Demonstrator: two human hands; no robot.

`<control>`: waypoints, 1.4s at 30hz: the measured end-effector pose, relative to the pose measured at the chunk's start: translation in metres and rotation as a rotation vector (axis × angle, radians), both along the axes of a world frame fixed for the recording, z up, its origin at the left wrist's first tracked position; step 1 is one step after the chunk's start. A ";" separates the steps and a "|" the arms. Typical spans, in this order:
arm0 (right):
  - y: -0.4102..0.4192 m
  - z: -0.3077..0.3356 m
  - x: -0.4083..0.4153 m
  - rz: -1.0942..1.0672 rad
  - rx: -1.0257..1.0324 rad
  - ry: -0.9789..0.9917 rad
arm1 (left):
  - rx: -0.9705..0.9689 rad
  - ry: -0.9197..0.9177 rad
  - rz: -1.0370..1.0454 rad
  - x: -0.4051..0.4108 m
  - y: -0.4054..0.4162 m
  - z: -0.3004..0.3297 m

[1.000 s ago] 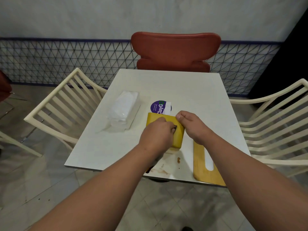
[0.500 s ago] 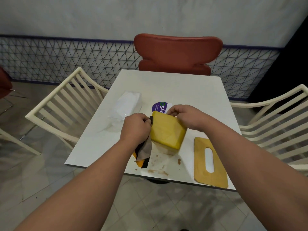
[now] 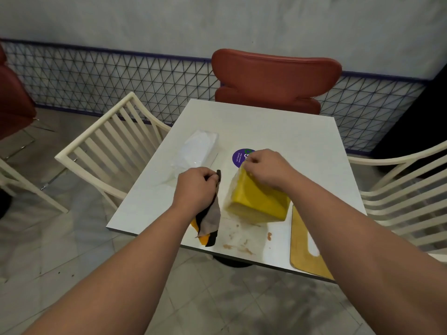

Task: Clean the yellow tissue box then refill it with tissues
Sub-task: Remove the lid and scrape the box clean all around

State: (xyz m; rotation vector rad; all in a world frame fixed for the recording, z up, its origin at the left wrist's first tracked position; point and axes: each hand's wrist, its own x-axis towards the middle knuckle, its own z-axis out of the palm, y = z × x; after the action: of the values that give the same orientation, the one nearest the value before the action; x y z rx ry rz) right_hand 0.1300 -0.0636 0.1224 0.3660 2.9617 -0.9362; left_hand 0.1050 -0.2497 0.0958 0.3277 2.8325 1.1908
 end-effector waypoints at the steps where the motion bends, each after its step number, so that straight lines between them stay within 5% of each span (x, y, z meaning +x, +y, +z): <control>1: 0.007 0.001 0.003 -0.027 -0.063 0.012 | 0.009 -0.009 0.027 -0.002 -0.006 -0.001; 6: 0.029 -0.011 0.028 -0.085 -0.585 -0.036 | -0.004 -0.026 0.098 -0.011 -0.023 -0.009; 12: 0.047 -0.044 0.060 -0.110 -0.729 -0.059 | -0.050 -0.042 0.100 -0.013 -0.027 -0.023; 23: 0.067 -0.084 0.084 -0.121 -0.616 -0.194 | -0.119 -0.059 -0.039 -0.002 -0.012 -0.052; 34: 0.026 -0.062 0.028 0.051 -0.137 -0.129 | -0.093 -0.055 -0.049 -0.003 -0.011 -0.062; 42: -0.009 -0.064 -0.010 0.082 0.013 -0.148 | -0.016 -0.056 -0.030 -0.012 -0.027 -0.059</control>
State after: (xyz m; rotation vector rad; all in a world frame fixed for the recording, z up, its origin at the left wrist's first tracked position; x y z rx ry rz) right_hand 0.1201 -0.0726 0.0581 0.2984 2.8264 -0.8429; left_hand 0.0931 -0.2768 0.0372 0.3295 2.7783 1.1528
